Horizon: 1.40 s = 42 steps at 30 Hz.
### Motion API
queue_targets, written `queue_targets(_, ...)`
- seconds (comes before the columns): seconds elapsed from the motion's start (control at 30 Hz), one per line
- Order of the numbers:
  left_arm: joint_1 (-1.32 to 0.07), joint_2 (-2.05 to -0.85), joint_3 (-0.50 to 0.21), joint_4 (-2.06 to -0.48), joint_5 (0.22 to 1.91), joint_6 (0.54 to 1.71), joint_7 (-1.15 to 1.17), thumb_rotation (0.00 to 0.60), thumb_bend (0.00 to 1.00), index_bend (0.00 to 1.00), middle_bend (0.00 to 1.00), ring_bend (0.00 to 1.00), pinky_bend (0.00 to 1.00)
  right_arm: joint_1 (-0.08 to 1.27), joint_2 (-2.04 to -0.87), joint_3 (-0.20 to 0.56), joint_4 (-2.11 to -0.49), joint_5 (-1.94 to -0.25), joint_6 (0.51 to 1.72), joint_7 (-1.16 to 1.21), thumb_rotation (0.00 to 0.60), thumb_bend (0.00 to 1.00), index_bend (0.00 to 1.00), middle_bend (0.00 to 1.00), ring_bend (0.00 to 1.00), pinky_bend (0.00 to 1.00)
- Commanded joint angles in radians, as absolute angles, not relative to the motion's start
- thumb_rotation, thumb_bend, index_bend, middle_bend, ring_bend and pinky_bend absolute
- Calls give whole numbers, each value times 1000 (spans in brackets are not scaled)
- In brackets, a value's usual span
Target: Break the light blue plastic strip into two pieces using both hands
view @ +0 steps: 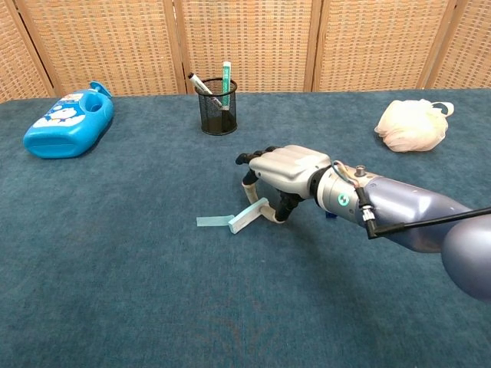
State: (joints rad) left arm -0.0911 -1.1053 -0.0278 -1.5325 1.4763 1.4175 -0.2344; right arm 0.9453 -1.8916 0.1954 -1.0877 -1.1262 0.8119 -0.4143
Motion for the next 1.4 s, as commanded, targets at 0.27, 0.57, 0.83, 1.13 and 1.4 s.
queue_targets(0.27,-93,-1108,-26,-1534,1482,1419,-222,600,0,0,0,0,0,928,-1881,203,-1118,-1152,850,-377,600,569,592,71,0,0)
queue_targets(0.57,-162,-1083,-69,-1549,1567,1442,-131,600,0,0,21,4,35,897,-1765,262,-1307,-1182,953,-363,600,569,596,91,0,0)
queue_targets(0.83,-349,-1159,-179,-1481,1680,1419,-51,600,0,207,589,548,655,887,-1695,293,-1472,-1121,994,-469,600,569,597,93,0,0)
queue_targets(1.13,-519,-1299,-229,-1490,1642,1247,117,600,146,322,722,650,738,909,-1690,333,-1586,-970,1028,-603,600,569,597,100,0,0)
queue_targets(1.4,-594,-1375,-244,-1561,1524,1116,173,600,226,383,724,650,738,932,-1711,341,-1614,-894,1063,-666,600,569,597,105,0,0)
